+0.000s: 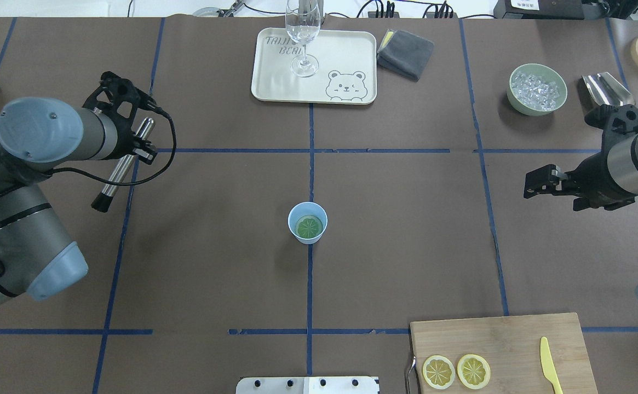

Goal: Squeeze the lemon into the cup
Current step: 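Lower the steel rod onto the table with the left gripper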

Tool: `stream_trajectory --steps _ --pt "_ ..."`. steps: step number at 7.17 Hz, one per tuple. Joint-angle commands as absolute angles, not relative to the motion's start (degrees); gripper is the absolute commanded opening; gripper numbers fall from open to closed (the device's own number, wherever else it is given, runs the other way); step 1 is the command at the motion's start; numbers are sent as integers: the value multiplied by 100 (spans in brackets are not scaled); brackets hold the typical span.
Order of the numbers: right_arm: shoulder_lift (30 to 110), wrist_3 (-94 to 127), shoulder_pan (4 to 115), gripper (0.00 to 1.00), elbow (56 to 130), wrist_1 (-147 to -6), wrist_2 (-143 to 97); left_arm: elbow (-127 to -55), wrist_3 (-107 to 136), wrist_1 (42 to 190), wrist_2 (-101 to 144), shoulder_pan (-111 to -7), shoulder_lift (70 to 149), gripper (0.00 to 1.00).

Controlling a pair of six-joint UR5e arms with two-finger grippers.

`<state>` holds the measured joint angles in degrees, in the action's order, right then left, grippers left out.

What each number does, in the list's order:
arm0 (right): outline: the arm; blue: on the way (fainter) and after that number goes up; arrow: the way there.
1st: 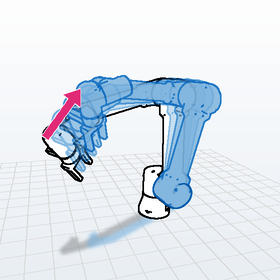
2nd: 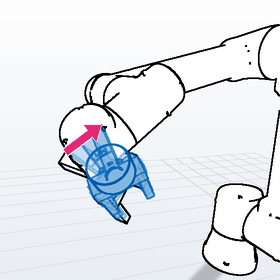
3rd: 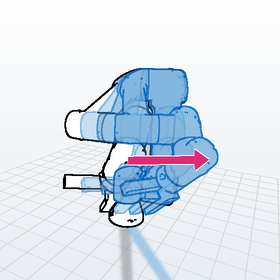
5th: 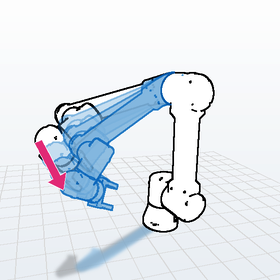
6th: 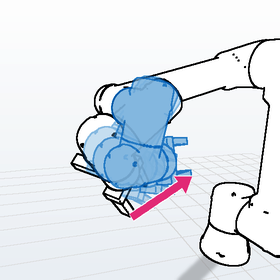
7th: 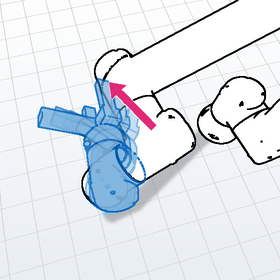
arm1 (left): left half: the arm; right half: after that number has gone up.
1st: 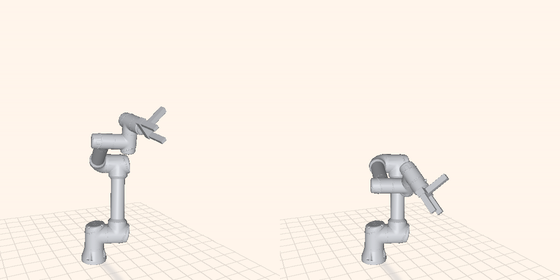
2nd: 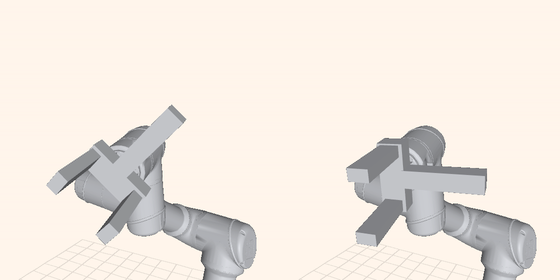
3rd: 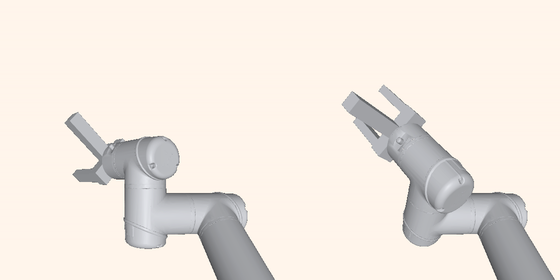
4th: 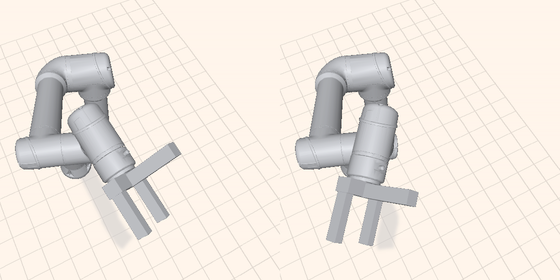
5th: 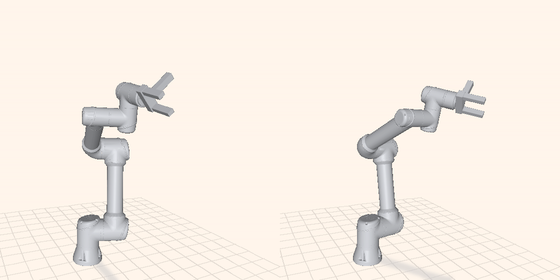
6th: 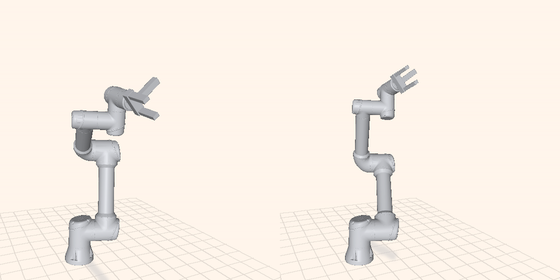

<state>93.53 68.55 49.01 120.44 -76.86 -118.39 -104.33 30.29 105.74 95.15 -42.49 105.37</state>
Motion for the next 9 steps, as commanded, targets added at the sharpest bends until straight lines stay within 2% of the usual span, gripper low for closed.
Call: stream_trajectory --steps 1,2,5,9 --pt "9457 6829 4948 100 11971 -7532 -11839 -10310 3216 10529 10716 -5031 9864 0" --pt "9509 6768 4948 100 11892 -7532 -11821 -10283 3321 10538 11088 -5106 9574 0" --pt "9545 6627 5018 100 11856 -7532 -11813 -9608 4570 10599 11803 -5063 9642 0" --pt "9571 6636 5019 100 11874 -7523 -11812 -9467 4387 10538 11734 -5062 9624 0"
